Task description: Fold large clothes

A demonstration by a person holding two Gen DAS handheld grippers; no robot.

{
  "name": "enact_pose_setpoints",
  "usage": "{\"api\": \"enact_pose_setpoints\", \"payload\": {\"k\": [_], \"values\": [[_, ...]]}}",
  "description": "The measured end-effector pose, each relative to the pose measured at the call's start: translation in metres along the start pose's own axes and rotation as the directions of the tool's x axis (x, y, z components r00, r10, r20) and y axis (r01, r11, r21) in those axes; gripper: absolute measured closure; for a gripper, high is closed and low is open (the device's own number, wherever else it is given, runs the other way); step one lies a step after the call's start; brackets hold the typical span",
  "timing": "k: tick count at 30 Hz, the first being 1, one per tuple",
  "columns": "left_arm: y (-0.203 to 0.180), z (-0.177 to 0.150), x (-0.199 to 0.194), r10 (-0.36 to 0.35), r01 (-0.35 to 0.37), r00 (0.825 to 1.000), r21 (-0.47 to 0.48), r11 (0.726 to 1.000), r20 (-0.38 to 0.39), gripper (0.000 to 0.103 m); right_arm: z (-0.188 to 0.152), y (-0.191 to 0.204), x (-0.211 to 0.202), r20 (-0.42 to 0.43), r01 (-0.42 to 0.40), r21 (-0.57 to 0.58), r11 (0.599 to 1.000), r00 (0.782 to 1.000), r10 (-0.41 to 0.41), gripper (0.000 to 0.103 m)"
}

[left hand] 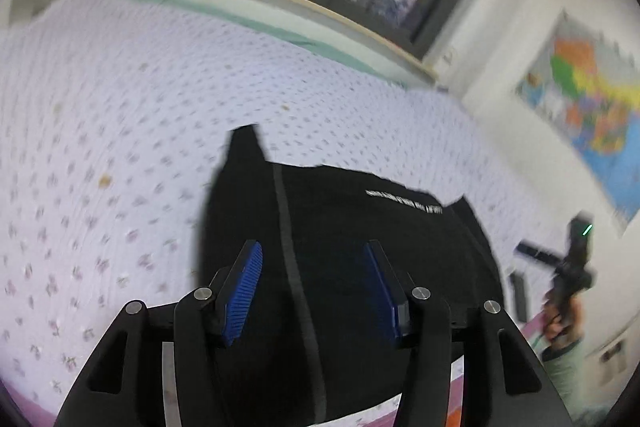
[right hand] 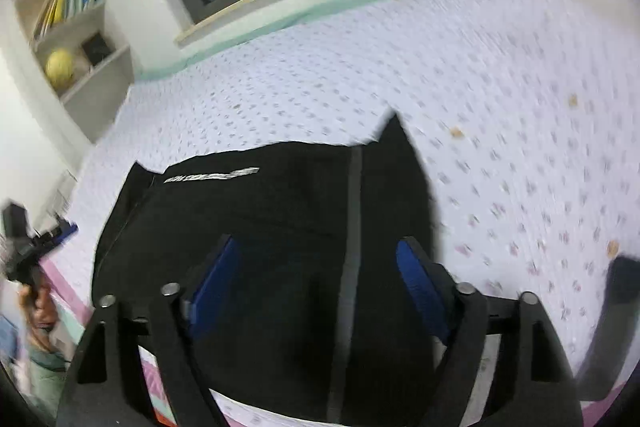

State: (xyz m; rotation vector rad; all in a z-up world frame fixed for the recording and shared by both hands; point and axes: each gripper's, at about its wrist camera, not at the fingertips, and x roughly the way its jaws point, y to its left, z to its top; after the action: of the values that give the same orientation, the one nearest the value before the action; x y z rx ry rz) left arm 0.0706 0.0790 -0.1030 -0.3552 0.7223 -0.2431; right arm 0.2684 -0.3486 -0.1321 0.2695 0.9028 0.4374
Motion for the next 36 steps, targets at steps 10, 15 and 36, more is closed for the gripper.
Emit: {"api": "enact_pose_setpoints", "payload": {"k": [10,15,36], "values": [[-0.026,-0.022,0.121,0.179,-0.163,0.963,0.093,0.982,-0.199,0.049,-0.035,0.033,0.108,-0.143,0.136,-0.111,0.984,0.978,-0.151,0.018],[0.0,-0.021,0.133,0.117,-0.126,0.965,-0.027,0.992,-0.237,0.048,-0.045,0.025,0.122,-0.142,0.142,-0.097,0.985,0.978,-0.154,0.016],[-0.154,-0.007,-0.088,0.283,-0.357,0.918,0.267,0.895,0.277,0.021,-0.044,0.084,-0.108,0.221,0.229,-0.088,0.969,0.953,-0.206,0.009]]}}
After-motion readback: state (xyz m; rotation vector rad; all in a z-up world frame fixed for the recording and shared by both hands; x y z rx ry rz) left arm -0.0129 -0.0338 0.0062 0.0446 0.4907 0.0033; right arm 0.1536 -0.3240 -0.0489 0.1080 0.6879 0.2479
